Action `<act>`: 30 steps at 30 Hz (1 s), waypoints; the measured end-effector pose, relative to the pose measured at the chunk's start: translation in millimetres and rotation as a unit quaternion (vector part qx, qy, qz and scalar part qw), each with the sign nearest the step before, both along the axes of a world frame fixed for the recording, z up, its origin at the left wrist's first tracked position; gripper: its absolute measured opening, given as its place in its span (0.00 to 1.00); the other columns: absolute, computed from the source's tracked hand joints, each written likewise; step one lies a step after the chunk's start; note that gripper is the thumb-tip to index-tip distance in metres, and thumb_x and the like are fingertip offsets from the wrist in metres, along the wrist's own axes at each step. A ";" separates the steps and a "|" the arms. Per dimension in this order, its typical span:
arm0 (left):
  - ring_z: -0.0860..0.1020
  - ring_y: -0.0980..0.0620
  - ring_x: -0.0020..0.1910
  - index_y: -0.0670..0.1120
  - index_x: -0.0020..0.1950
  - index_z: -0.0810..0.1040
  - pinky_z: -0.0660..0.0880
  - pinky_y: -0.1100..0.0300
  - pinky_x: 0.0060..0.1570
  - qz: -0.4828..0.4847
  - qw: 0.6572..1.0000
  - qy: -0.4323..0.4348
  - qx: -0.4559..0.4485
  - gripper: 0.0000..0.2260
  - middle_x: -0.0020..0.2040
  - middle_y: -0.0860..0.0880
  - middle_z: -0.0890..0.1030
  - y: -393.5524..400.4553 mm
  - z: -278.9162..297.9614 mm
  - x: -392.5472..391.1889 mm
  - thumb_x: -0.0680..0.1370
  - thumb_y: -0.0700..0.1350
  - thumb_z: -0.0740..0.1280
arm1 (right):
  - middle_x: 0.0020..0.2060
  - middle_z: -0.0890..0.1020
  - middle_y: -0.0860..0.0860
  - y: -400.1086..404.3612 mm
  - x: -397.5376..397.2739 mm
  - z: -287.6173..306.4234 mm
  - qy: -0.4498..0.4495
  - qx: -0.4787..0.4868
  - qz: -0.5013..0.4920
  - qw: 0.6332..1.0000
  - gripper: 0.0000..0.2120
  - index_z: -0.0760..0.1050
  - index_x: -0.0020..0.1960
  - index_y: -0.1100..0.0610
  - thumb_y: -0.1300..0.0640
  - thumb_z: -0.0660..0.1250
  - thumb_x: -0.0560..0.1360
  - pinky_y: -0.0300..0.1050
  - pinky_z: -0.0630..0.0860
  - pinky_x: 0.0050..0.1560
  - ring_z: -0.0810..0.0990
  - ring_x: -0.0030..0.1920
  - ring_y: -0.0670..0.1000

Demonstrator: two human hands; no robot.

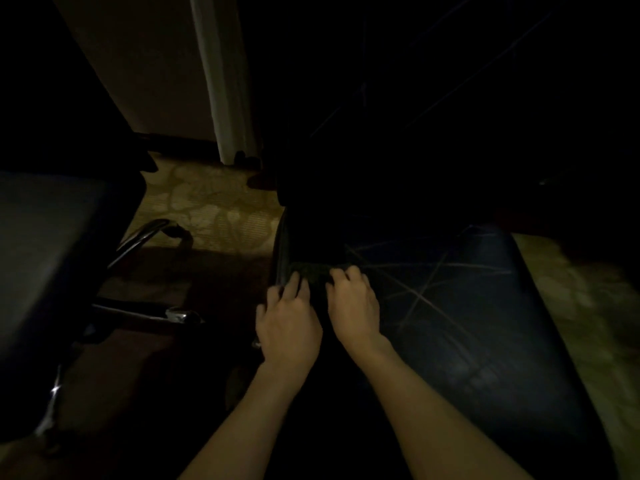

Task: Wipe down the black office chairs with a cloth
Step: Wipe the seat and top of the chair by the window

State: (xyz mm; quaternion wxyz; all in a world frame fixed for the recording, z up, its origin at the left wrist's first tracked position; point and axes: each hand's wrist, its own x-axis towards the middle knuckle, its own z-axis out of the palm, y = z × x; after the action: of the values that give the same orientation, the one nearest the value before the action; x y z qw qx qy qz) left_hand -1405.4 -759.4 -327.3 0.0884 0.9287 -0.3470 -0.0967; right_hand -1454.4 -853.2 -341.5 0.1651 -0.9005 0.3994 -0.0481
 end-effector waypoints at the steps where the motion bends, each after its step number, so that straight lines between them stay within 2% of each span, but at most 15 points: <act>1: 0.64 0.50 0.72 0.50 0.77 0.63 0.68 0.53 0.63 0.003 1.000 0.004 0.006 0.23 0.78 0.53 0.61 8.7 1.8 -12.9 0.81 0.47 0.59 | 0.58 0.74 0.54 7.8 -10.4 1.3 0.001 0.004 0.000 1.000 0.15 0.71 0.67 0.56 0.54 0.56 0.83 0.42 0.71 0.48 0.73 0.56 0.52; 5: 0.62 0.50 0.73 0.51 0.78 0.60 0.66 0.53 0.65 0.007 1.000 0.010 0.022 0.24 0.79 0.53 0.58 38.5 8.8 -58.8 0.82 0.48 0.58 | 0.59 0.74 0.53 39.0 -53.2 4.8 0.000 0.014 0.010 1.000 0.16 0.71 0.68 0.56 0.53 0.56 0.83 0.43 0.74 0.51 0.73 0.58 0.52; 10: 0.63 0.50 0.72 0.52 0.78 0.60 0.65 0.54 0.64 0.008 1.000 0.005 0.023 0.24 0.79 0.54 0.58 63.6 15.7 -96.9 0.82 0.49 0.58 | 0.55 0.76 0.54 69.1 -99.4 0.3 -0.009 -0.003 0.021 1.000 0.17 0.72 0.68 0.57 0.54 0.59 0.82 0.44 0.77 0.47 0.75 0.54 0.52; 12: 0.65 0.49 0.72 0.53 0.78 0.61 0.66 0.53 0.63 -0.002 1.000 0.007 0.024 0.24 0.78 0.53 0.59 74.1 18.8 -110.3 0.81 0.49 0.59 | 0.52 0.78 0.53 77.5 -113.8 -0.9 -0.004 -0.012 0.020 1.000 0.16 0.74 0.66 0.57 0.54 0.64 0.80 0.43 0.78 0.42 0.76 0.51 0.52; 14: 0.63 0.49 0.72 0.55 0.78 0.58 0.65 0.54 0.64 -0.023 0.999 0.013 0.034 0.25 0.79 0.53 0.57 86.6 21.7 -124.2 0.82 0.50 0.58 | 0.45 0.79 0.52 86.6 -126.8 -1.2 -0.008 -0.029 0.025 0.999 0.16 0.79 0.60 0.58 0.55 0.73 0.73 0.40 0.78 0.33 0.78 0.43 0.51; 16: 0.62 0.48 0.73 0.56 0.78 0.56 0.64 0.53 0.65 -0.040 0.998 0.005 0.052 0.25 0.79 0.51 0.56 98.1 27.0 -136.5 0.82 0.50 0.57 | 0.41 0.78 0.52 97.2 -139.1 -2.0 -0.008 -0.046 0.033 0.998 0.19 0.81 0.57 0.58 0.57 0.79 0.67 0.39 0.76 0.29 0.78 0.39 0.50; 20: 0.53 0.47 0.77 0.49 0.79 0.57 0.57 0.52 0.71 -0.084 0.994 -0.010 0.074 0.25 0.80 0.48 0.52 108.8 32.3 -154.2 0.81 0.47 0.58 | 0.40 0.78 0.53 115.4 -159.6 -2.4 0.006 -0.078 0.052 0.996 0.26 0.81 0.58 0.60 0.59 0.82 0.61 0.39 0.75 0.29 0.77 0.38 0.51; 24: 0.47 0.53 0.79 0.47 0.80 0.46 0.48 0.57 0.75 -0.112 0.993 0.014 0.022 0.30 0.81 0.49 0.47 108.6 21.2 -154.1 0.82 0.41 0.57 | 0.39 0.78 0.55 120.2 -162.7 -2.2 0.002 -0.112 0.055 0.992 0.32 0.81 0.57 0.62 0.64 0.83 0.54 0.40 0.75 0.29 0.77 0.36 0.52; 27: 0.44 0.51 0.79 0.45 0.80 0.42 0.46 0.54 0.76 -0.132 0.990 0.001 0.048 0.29 0.80 0.46 0.43 97.8 15.5 -145.4 0.83 0.44 0.54 | 0.38 0.79 0.55 113.5 -152.9 -4.6 -0.004 -0.142 0.063 0.988 0.29 0.81 0.56 0.64 0.65 0.82 0.55 0.41 0.77 0.32 0.77 0.36 0.52; 30: 0.46 0.48 0.79 0.42 0.79 0.45 0.47 0.51 0.77 -0.123 0.990 -0.013 0.064 0.27 0.80 0.42 0.46 79.1 8.0 -135.3 0.83 0.45 0.54 | 0.38 0.79 0.55 95.8 -134.9 -10.4 -0.006 -0.153 0.070 0.986 0.27 0.81 0.55 0.65 0.65 0.82 0.57 0.41 0.77 0.34 0.77 0.36 0.52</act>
State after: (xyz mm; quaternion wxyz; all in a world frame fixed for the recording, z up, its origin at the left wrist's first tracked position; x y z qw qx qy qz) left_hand -1540.7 -680.3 -319.3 0.0115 0.8837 -0.4529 -0.1172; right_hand -1589.2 -757.4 -351.9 0.0312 -0.9405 0.3223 -0.1026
